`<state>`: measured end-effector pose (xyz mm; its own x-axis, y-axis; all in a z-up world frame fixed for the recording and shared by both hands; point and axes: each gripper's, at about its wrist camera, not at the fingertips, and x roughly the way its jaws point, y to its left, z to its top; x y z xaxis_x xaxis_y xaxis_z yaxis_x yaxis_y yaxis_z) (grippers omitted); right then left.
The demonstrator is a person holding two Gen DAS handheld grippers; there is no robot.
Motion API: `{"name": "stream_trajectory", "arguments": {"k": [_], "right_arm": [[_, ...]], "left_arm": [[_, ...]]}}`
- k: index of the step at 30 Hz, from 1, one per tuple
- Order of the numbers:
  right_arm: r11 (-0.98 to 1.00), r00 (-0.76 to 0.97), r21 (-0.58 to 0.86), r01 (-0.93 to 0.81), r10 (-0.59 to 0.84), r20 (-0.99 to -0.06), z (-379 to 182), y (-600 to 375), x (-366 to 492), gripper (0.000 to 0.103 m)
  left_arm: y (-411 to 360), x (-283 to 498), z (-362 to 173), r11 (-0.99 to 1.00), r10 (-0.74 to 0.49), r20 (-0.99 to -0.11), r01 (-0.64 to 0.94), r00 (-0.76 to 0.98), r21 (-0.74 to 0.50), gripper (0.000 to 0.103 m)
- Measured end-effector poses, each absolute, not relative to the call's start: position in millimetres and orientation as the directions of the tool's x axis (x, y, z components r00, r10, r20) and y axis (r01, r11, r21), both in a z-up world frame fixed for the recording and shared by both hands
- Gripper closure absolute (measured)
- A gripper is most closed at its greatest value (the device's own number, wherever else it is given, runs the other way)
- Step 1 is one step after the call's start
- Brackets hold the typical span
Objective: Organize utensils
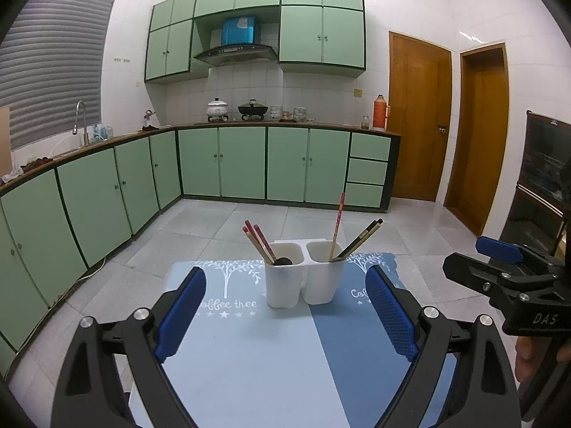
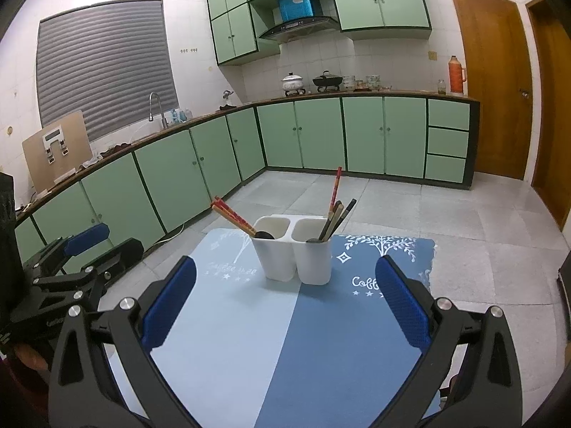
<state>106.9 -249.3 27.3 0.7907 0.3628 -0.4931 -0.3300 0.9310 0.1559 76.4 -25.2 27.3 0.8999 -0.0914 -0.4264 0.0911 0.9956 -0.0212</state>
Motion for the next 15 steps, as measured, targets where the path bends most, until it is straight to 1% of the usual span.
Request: {"name": "stream_trajectory", "arguments": {"k": [15], "right_arm": [[0.93,0.79,0.156,-0.333,0.365,-0.493,26.9,-246.2,106.4,0.006]], "left_arm": [[-23.4,74.6,26.4,0.996,-0.091,-0.432,0.089,0.897,-0.025,0.014]]}}
